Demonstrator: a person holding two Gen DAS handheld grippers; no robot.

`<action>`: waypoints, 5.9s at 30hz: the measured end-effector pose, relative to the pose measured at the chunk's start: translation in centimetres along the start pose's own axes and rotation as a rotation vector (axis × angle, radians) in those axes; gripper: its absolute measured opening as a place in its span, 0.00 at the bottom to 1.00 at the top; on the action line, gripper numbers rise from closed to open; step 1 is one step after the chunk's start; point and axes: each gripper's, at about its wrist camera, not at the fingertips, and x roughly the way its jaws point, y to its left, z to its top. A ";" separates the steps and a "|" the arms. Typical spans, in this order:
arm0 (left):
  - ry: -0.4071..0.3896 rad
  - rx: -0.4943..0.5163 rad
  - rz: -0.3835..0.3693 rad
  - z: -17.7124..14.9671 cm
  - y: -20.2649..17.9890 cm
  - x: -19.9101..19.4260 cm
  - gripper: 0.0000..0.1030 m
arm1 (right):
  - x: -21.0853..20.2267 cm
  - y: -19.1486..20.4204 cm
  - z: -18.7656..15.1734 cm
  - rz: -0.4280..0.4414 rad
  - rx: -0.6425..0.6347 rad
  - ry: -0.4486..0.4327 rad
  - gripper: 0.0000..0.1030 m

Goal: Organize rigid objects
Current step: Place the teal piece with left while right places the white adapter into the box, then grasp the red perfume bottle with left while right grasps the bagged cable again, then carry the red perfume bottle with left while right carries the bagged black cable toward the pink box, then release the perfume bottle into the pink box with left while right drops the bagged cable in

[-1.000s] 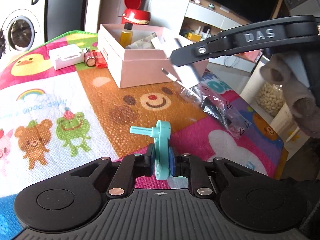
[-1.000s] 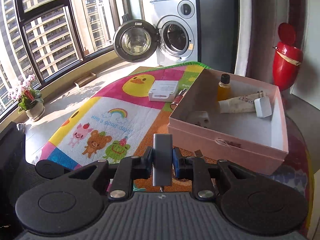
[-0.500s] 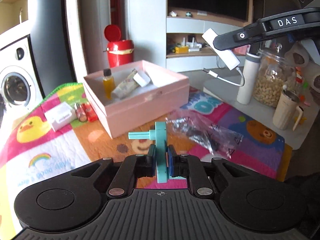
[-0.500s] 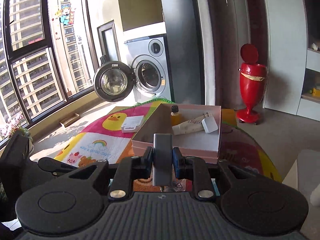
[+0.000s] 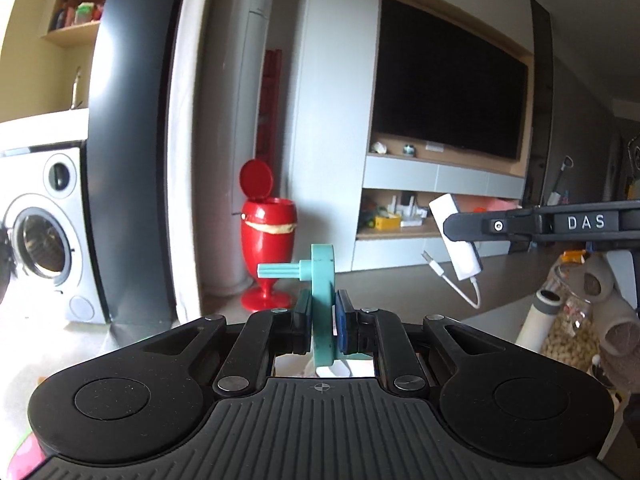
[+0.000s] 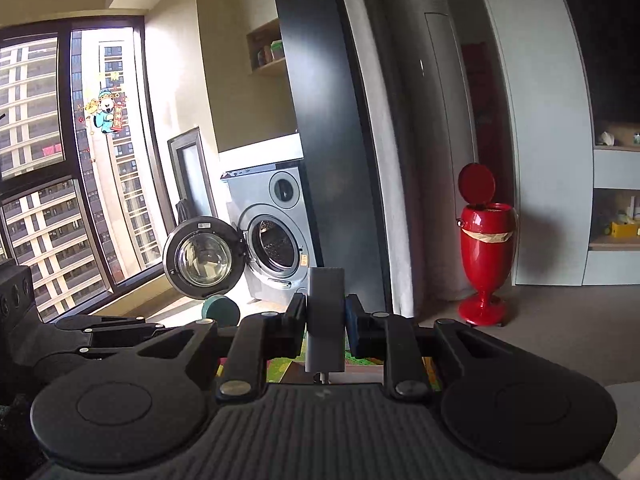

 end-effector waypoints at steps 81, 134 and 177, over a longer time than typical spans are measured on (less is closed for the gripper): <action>0.427 -0.083 0.048 -18.9 0.9 -3.8 0.23 | 3.1 2.5 -22.6 -0.062 -0.147 0.485 0.31; 0.384 -0.009 -0.125 -16.1 -3.9 -7.6 0.23 | -4.8 2.4 -17.6 -0.029 -0.162 0.378 0.19; 0.375 -0.354 0.233 -9.8 15.0 12.6 0.19 | 5.9 2.4 -13.5 -0.037 -0.177 0.425 0.42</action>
